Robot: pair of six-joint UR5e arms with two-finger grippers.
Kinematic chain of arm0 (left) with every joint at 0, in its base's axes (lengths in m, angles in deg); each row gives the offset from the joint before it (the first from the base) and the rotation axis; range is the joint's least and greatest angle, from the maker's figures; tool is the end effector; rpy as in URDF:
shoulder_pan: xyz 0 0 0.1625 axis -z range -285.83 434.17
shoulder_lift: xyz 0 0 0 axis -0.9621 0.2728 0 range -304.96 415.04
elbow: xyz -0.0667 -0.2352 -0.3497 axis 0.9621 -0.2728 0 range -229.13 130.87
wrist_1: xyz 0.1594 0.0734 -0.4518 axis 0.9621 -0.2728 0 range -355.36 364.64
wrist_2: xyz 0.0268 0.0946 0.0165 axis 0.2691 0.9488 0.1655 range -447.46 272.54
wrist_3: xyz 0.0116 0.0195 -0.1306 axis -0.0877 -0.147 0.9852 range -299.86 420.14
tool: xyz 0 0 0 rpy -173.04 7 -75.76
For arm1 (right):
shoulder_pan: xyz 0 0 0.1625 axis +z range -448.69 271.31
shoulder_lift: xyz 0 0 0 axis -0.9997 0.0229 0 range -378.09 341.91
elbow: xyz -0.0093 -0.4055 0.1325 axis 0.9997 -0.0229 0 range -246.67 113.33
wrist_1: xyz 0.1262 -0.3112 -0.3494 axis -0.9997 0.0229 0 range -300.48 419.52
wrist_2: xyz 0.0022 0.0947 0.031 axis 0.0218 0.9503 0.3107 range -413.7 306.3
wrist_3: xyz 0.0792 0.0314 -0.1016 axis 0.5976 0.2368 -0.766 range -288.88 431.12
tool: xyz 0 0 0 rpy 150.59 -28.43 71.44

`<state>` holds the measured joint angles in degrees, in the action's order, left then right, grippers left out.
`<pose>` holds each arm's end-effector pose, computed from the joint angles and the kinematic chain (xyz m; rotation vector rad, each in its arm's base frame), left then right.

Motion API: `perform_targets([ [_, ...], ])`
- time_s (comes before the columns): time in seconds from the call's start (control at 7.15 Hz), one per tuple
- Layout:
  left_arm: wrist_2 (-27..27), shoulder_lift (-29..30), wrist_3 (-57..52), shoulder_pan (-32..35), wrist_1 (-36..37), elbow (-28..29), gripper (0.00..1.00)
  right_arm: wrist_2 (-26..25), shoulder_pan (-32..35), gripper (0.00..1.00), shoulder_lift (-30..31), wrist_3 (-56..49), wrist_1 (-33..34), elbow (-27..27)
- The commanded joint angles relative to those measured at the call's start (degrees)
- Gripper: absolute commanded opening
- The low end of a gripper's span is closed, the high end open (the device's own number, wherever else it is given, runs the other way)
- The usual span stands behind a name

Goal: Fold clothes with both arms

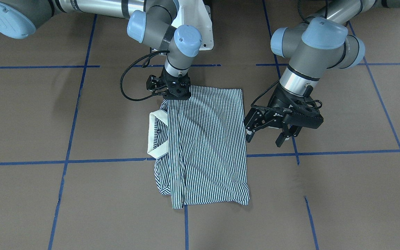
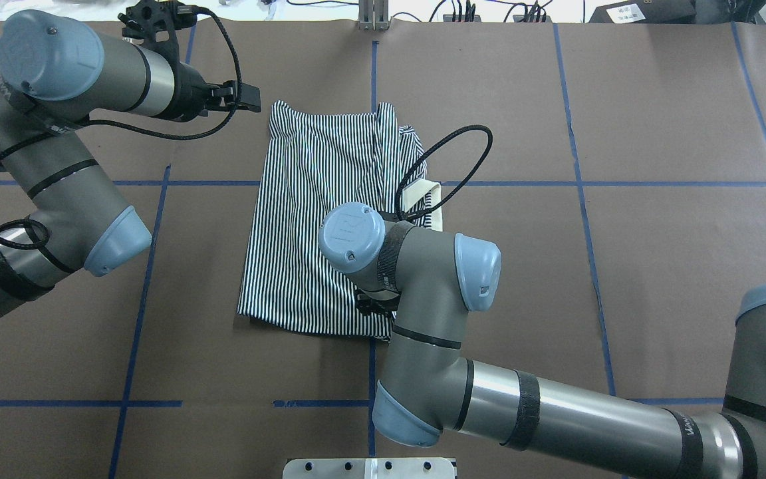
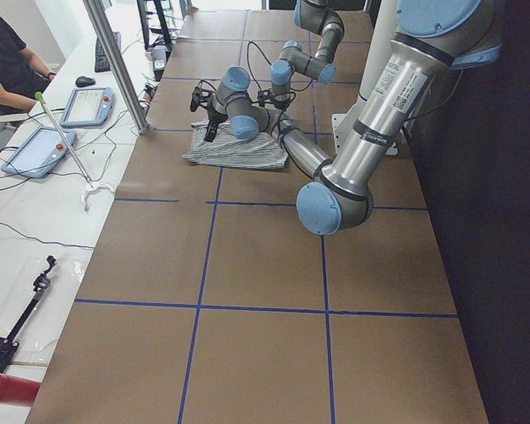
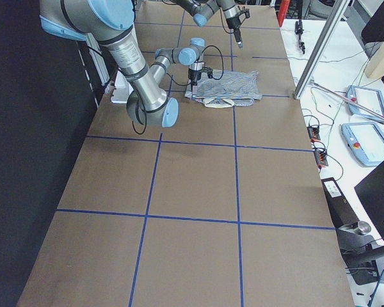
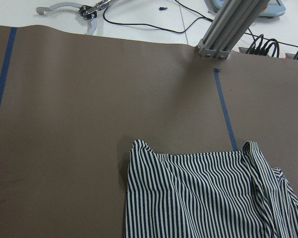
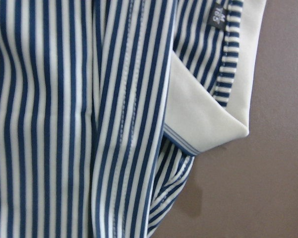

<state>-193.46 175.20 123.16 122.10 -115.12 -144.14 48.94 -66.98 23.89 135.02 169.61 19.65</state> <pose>0.4327 -0.6238 0.2267 0.4872 1.0448 -0.1662 -0.6995 -0.3907 0.1992 -0.0277 -0.4737 -0.1219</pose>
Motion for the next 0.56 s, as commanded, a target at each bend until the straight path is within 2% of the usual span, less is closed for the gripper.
perform_targets([
  [0.0, 0.0, 0.0, 0.0, 0.0, 0.0, 0.0, 1.0, -0.1, 0.5, 1.0, 0.5, -0.1, 0.3, 0.1],
  [0.14, 0.0, 0.1, 0.0, 0.0, 0.0, 0.0, 1.0, 0.0, 1.0, 1.0, 1.0, -0.3, 0.4, 0.3],
  [0.42, 0.0, 0.4, -0.1, 0.0, -0.1, 0.0, 1.0, 0.5, 1.9, 1.0, 4.7, -0.3, 0.4, 4.4],
])
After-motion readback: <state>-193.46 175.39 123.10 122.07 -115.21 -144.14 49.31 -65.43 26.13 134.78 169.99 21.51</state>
